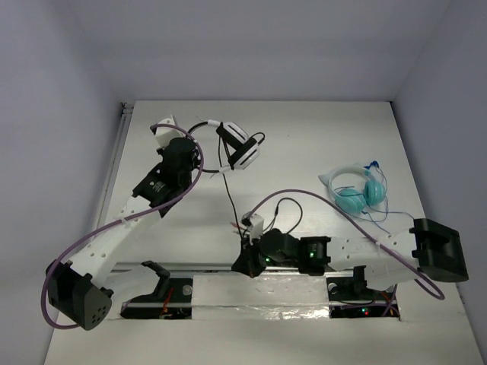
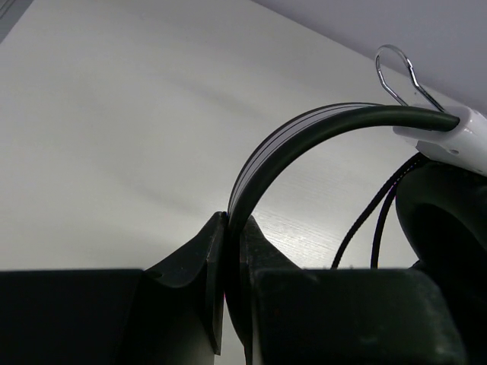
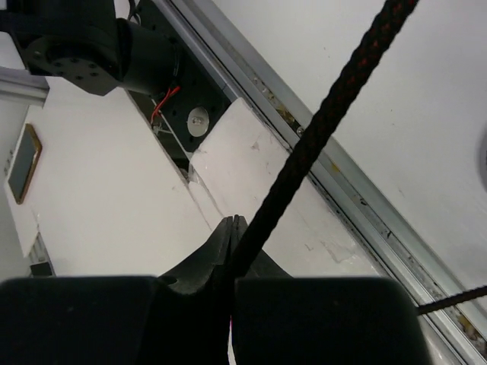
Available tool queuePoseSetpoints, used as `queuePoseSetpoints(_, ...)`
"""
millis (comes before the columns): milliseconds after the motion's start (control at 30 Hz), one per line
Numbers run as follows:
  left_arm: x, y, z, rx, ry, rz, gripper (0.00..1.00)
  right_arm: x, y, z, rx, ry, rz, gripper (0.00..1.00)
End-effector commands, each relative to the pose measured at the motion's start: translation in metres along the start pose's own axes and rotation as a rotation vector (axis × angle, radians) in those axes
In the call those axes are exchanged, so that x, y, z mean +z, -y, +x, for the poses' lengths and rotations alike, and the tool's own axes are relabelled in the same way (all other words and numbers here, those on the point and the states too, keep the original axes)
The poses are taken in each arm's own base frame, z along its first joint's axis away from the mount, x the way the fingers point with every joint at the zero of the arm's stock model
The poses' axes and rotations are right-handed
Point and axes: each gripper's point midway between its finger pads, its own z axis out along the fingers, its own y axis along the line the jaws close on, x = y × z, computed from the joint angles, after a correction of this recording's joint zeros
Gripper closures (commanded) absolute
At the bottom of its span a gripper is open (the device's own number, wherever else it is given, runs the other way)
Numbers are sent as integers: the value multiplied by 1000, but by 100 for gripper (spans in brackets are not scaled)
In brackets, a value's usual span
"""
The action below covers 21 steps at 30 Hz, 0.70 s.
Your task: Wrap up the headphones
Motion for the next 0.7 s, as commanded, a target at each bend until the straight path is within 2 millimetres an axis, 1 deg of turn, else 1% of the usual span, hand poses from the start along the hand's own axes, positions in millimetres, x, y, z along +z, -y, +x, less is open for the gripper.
queuePoseSetpoints(0, -12, 10, -24, -114, 88, 49, 100, -18, 2, -12, -90, -4, 139, 100)
queuePoseSetpoints(33, -13, 8, -22, -113, 83, 49, 100, -21, 1, -18, -101, 3, 159, 100)
queuePoseSetpoints(67, -14, 7, -18, -107, 73, 50, 100, -26, -12, -29, -111, 22, 149, 100)
queuePoseSetpoints(100, -13, 6, -12, -99, 55, 56, 100, -31, -6, -31, -132, 18, 186, 100)
queuePoseSetpoints(167, -14, 6, -7, -95, 41, 66, 100, -39, -9, -41, -150, 35, 201, 100)
queuePoseSetpoints(200, -14, 6, -2, -85, 24, 75, 100, -48, -11, -52, -161, 59, 219, 100)
queuePoseSetpoints(400, -13, 6, 15, -53, -23, 88, 100, -79, -22, -87, -212, 141, 248, 100)
queuePoseSetpoints(500, -11, 7, 28, -26, -41, 78, 100, -85, -26, -95, -240, 149, 254, 100)
queuePoseSetpoints(533, -12, 12, 36, -7, -53, 81, 100, -88, -33, -101, -241, 161, 244, 100)
queuePoseSetpoints(600, -13, 11, 43, 19, -54, 57, 100, -90, -39, -105, -253, 161, 231, 100)
queuePoseSetpoints(633, -12, 12, 51, 38, -69, 48, 100, -91, -41, -107, -257, 164, 224, 100)
queuePoseSetpoints(667, -16, 18, 59, 58, -83, 59, 100, -94, -46, -112, -259, 171, 216, 100)
